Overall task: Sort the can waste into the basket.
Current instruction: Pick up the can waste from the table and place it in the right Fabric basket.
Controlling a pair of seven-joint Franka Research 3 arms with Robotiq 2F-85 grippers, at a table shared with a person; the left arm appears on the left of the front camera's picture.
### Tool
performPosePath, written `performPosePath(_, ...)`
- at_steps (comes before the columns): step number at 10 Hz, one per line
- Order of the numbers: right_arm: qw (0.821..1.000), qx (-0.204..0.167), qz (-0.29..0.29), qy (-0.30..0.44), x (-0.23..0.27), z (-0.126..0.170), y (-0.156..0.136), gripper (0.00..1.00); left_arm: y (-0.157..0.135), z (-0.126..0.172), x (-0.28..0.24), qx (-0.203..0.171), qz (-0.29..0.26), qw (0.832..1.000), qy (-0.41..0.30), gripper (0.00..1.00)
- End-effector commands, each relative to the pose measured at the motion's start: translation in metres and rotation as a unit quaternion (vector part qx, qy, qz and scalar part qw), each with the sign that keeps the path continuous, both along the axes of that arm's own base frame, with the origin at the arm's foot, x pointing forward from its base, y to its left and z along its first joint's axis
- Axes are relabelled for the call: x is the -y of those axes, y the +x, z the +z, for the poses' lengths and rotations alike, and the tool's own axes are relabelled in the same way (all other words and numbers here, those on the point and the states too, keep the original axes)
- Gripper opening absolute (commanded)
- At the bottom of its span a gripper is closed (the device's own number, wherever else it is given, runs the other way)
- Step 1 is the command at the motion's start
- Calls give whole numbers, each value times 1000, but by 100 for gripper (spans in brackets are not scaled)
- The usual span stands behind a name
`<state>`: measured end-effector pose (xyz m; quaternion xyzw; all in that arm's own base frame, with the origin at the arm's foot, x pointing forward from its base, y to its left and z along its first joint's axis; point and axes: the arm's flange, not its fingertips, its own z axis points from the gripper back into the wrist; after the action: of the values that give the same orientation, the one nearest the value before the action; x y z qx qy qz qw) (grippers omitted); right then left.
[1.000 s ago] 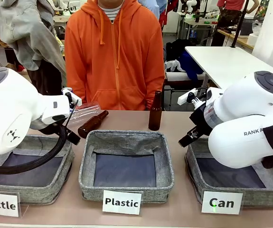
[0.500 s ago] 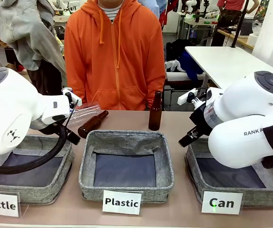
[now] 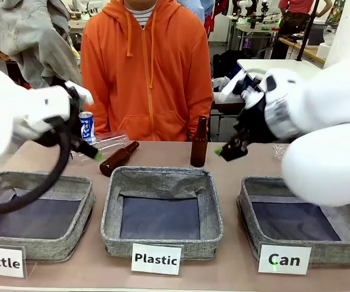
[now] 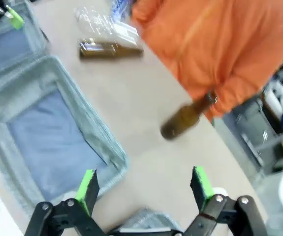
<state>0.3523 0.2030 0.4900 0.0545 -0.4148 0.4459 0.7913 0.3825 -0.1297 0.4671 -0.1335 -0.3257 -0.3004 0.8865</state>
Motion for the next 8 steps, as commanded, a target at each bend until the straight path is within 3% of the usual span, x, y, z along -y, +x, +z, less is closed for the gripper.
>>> performPosePath(1,979,-84,66,172,67,24,5,100,-61,42,-20,-90,-16,989,-119,100)
performPosePath(2,961,-134,10,241,91,29,9,100,-70,47,-45,-122,-28,977,-174,100)
performPosePath(3,933,-181,-34,310,119,29,11,100,-76,51,-76,-138,-86,957,-242,100)
performPosePath(4,896,-229,-68,374,150,22,10,100,-80,41,-114,-156,-102,934,-306,100)
performPosePath(5,869,-235,-79,428,184,14,0,100,-87,26,-145,-159,-81,922,-343,100)
performPosePath(6,844,-215,-114,478,221,8,-15,100,-91,4,-186,-157,-38,909,-383,100)
performPosePath(8,811,-170,-159,537,275,-8,-40,100,-88,-36,-232,-176,30,883,-433,100)
